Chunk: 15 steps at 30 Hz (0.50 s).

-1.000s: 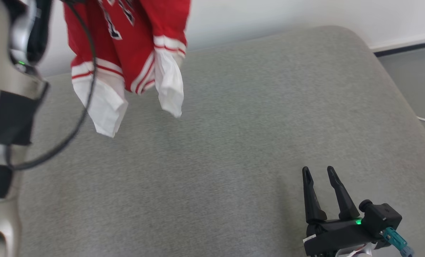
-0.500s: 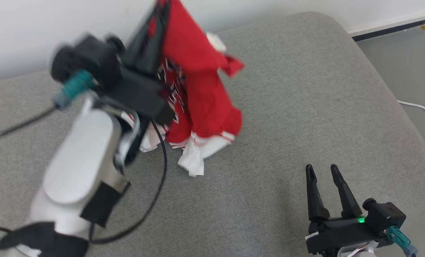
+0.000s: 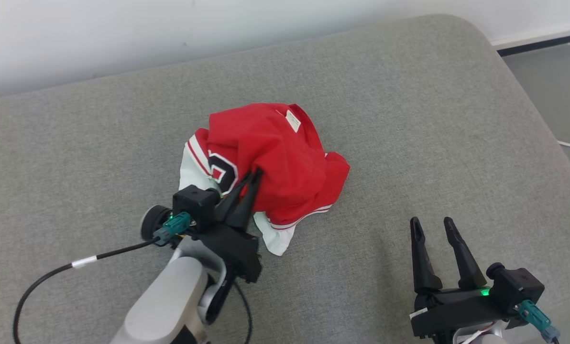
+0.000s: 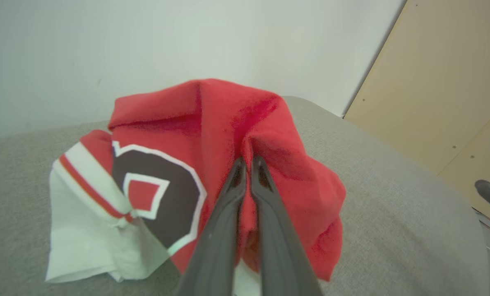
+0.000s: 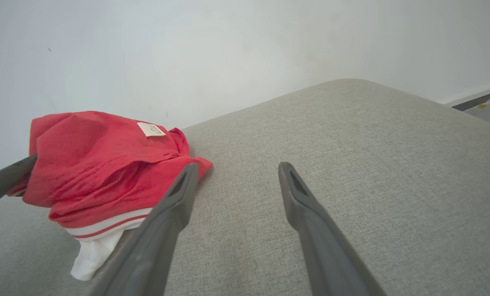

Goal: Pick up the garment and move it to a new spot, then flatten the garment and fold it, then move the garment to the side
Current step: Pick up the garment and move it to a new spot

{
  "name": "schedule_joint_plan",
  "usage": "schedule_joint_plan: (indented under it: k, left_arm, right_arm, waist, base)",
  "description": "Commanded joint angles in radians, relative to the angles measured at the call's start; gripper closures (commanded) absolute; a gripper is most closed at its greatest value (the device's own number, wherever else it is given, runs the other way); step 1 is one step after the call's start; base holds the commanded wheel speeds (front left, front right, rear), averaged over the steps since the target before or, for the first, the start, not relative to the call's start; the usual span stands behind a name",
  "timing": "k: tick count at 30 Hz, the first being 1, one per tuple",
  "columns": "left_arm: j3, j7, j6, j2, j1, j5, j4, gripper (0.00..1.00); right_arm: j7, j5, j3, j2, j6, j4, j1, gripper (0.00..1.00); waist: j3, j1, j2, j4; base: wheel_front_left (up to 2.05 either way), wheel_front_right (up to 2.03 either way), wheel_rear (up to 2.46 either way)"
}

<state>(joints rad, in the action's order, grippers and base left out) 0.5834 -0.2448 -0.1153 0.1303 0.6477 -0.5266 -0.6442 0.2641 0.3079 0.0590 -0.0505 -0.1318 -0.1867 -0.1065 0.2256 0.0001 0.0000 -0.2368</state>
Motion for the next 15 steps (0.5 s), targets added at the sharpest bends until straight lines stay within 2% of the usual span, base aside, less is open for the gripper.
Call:
schedule_joint_plan:
  k: [1,8,15]
  left_arm:
    - [0.005,-0.015,-0.008,-0.023,-0.003,-0.016,0.014,0.00]
    - [-0.090,-0.021,-0.012,-0.001,-0.026,0.049,0.177,0.00]
    - [-0.237,-0.021,0.013,0.054,-0.147,0.139,0.303,0.00]
  right_arm:
    - [0.001,-0.006,-0.009,0.001,0.002,-0.002,-0.003,0.00]
    - [0.001,-0.019,-0.025,0.001,0.002,0.009,0.022,0.00]
    - [0.001,-0.039,-0.029,0.001,0.002,0.016,0.048,0.00]
  waist:
    - [-0.013,-0.0001,0.0000,0.019]
    - [-0.057,-0.0001,0.0000,0.063]
    - [-0.097,-0.0001,0.0000,0.098]
  base:
    - [0.00,0.00,0.00]
    - [0.00,0.00,0.00]
    - [0.00,0.00,0.00]
